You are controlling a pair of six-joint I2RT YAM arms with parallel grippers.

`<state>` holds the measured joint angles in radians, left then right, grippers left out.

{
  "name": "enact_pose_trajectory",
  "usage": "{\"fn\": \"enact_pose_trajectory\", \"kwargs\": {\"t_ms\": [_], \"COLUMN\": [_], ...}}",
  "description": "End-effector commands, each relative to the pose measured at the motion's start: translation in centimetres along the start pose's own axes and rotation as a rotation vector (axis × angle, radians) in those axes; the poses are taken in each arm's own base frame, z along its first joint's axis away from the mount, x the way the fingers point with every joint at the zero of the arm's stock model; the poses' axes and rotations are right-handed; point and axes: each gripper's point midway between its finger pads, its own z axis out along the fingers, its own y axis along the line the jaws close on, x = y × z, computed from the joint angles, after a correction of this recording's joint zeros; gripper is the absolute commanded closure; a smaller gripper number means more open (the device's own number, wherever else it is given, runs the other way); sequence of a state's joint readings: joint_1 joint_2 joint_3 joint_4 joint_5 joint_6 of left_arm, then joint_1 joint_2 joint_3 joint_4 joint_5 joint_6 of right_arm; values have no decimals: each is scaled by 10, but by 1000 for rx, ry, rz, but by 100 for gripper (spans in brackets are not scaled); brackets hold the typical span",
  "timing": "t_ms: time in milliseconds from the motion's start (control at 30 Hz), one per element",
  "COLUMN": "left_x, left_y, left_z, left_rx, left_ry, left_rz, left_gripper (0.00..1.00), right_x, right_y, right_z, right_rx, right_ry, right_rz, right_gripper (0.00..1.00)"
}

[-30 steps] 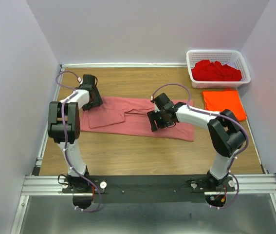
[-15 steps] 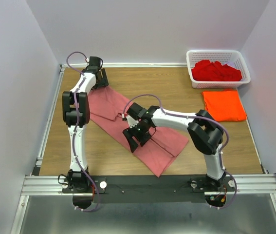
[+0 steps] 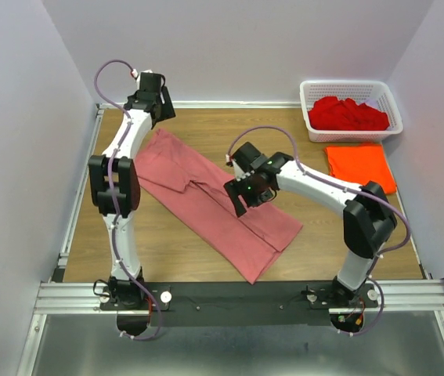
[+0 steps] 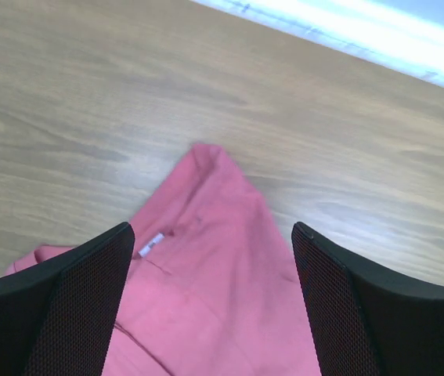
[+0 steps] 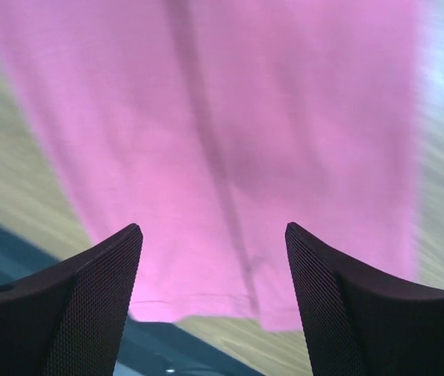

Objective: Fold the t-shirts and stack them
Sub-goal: Fold the tshirt

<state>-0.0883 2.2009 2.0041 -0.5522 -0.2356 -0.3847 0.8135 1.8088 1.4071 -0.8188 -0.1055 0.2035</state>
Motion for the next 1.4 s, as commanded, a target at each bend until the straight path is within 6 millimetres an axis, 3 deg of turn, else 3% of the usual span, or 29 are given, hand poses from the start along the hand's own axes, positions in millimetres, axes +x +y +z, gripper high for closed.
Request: {"fn": "enact_pose_trajectory", "kwargs": {"t_ms": [0,33,133,167,267,400,533,700,733,767,800,867,967,1033,1067,1167,1267,1367], "left_x": [5,29,59,79,107,136,151,160,168,160,171,170,151,156,148,153,152,139], "left_y": [-28,-27,-46,-47,-53,-58,-66,-79,-78,-85,-81,-88,-117,-132,-150,-187,-207,-221], "left_z": [-48,-46,-56,-55,-52,-35,-21,-1,8,14,18,24,29,34,30,26,27,23], "left_rx": [16,5,44,46,47,52,57,85,78,78,63,75,135,169,208,306,359,411], "left_ry": [-32,14,55,90,129,192,228,269,286,273,301,306,256,263,235,211,175,130], "left_rz": [-28,-16,-4,9,35,55,84,115,127,132,141,158,187,216,229,289,315,312], "left_gripper": [12,13,18,20,26,31,33,34,34,34,34,34,34,32,32,31,30,28], "right_x": [24,26,32,34,41,51,58,69,72,75,76,77,76,74,65,52,43,29], "right_y": [-53,-56,-55,-52,-45,-42,-37,-21,-14,-6,-2,8,26,34,39,46,45,45], "right_z": [-2,-1,5,7,13,24,32,42,45,48,50,53,60,66,69,77,84,77], "right_rx": [136,139,111,96,42,15,-14,-67,-85,-99,-99,-121,-160,-163,-176,-188,-164,-148], "right_ry": [54,62,89,95,125,163,188,223,235,246,253,261,269,275,256,233,217,175], "right_rz": [37,40,22,17,6,11,26,47,43,48,48,52,69,83,87,121,144,149], "right_gripper": [21,21,21,21,21,22,24,25,25,25,25,25,24,24,24,23,23,22]}}
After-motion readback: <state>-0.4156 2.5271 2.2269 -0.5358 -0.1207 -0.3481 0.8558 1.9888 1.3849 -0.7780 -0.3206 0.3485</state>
